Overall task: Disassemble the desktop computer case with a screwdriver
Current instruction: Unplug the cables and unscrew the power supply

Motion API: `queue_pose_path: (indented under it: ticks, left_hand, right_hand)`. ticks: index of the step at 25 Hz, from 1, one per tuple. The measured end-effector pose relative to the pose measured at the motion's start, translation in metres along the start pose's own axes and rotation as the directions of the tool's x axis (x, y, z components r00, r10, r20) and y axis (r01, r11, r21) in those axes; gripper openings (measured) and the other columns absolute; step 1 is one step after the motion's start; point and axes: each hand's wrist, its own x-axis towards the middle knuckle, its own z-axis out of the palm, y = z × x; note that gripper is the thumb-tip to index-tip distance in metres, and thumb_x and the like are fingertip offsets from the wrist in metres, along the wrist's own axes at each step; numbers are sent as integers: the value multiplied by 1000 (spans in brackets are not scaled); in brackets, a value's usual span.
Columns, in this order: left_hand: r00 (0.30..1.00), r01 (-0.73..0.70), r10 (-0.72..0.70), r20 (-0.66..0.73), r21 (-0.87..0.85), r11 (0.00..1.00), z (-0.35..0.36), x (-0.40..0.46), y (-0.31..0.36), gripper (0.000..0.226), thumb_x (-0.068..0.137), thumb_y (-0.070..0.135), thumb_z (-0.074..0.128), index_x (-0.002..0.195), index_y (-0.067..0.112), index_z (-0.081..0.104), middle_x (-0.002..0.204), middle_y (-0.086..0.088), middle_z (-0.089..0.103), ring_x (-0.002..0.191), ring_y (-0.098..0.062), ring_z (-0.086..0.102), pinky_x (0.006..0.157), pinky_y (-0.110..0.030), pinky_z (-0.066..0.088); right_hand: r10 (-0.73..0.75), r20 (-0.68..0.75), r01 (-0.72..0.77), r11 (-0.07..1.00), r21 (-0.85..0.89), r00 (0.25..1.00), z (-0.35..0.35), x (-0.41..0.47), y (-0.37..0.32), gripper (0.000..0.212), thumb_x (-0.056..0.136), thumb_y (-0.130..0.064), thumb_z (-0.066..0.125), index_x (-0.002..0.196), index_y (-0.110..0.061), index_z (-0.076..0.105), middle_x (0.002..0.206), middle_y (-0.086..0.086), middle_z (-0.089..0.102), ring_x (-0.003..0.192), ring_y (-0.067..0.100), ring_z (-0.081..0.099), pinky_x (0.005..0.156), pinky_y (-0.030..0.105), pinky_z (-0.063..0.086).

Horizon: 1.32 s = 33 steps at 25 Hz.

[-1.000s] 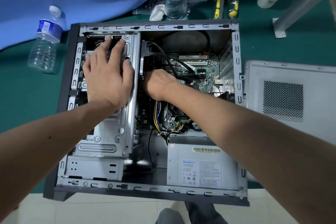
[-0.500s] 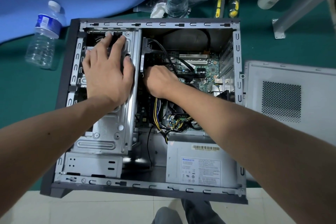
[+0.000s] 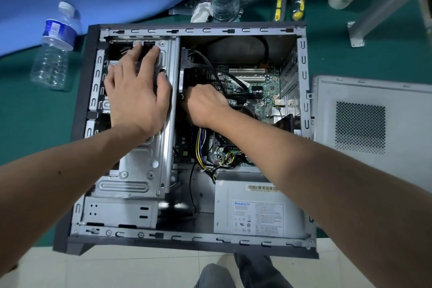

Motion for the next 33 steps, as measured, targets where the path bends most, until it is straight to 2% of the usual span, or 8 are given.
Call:
queue_pose_path:
  ticks: [3, 7, 13, 16, 22, 27, 29, 33]
  left_hand:
    - [1000, 2, -2, 1, 0, 1000, 0, 0, 0, 50, 99, 39, 33, 148, 28, 37, 155, -7, 31, 138, -26, 30, 115, -53, 22]
    - [1000, 3, -3, -5, -3, 1000, 0, -1, 0, 50, 99, 38, 33, 148, 27, 37, 155, -7, 31, 139, -26, 30, 115, -52, 21]
    - [1000, 6, -6, -3, -3, 1000, 0, -1, 0, 51, 99, 38, 33, 148, 28, 37, 155, -6, 31, 139, -25, 30, 115, -52, 21]
    - [1000, 6, -6, -5, 1, 1000, -1, 0, 1, 51, 99, 39, 32, 148, 28, 37, 155, -7, 31, 139, -25, 30, 116, -52, 20]
    - [1000, 6, -6, -3, 4, 1000, -1, -1, 1, 50, 99, 38, 33, 148, 28, 37, 155, -7, 31, 139, -25, 30, 116, -51, 20]
    - [1000, 4, -4, -2, 5, 1000, -1, 0, 0, 50, 99, 39, 33, 148, 28, 36, 155, -7, 31, 139, -26, 30, 115, -52, 21]
    - [1000, 4, -4, -5, 8, 1000, -1, 0, 1, 50, 99, 39, 32, 148, 28, 36, 155, -7, 31, 139, -26, 30, 116, -51, 21]
    - [1000, 3, -3, -6, 0, 1000, 0, 0, 0, 51, 99, 39, 32, 148, 28, 37, 155, -7, 32, 140, -26, 30, 115, -51, 21]
  right_hand:
    - [-97, 15, 98, 991, -90, 995, 0, -3, 2, 26, 90, -6, 46, 108, -4, 65, 108, 14, 66, 99, 33, 63, 70, 33, 43]
    - [-62, 38, 56, 991, 124, 997, -3, 2, 3, 26, 90, -5, 44, 106, -1, 64, 109, 18, 65, 102, 34, 61, 74, 32, 41]
    - [-37, 19, 36, 996, 77, 999, -1, -1, 2, 28, 90, -3, 46, 112, -1, 63, 113, 16, 64, 105, 34, 61, 80, 34, 47]
    - [21, 38, -24, 995, 93, 999, 0, 0, 3, 26, 91, -5, 49, 114, -4, 62, 115, 15, 63, 107, 33, 61, 74, 33, 43]
    - [-55, 39, 55, 998, 11, 998, 2, 2, 3, 27, 90, -6, 46, 111, -5, 63, 113, 14, 65, 105, 33, 62, 70, 31, 40]
    - [-255, 21, 254, 943, -216, 967, 0, 2, 1, 26, 91, -6, 47, 109, -5, 66, 113, 13, 66, 103, 33, 63, 79, 33, 46]
    - [-233, 17, 232, 950, -207, 972, 1, 3, 1, 27, 92, -7, 47, 113, -6, 65, 114, 12, 66, 105, 32, 63, 77, 32, 44]
    - [-68, 19, 70, 993, -97, 997, 4, 1, 0, 27, 92, -15, 52, 116, -8, 62, 113, 11, 65, 103, 31, 63, 70, 30, 38]
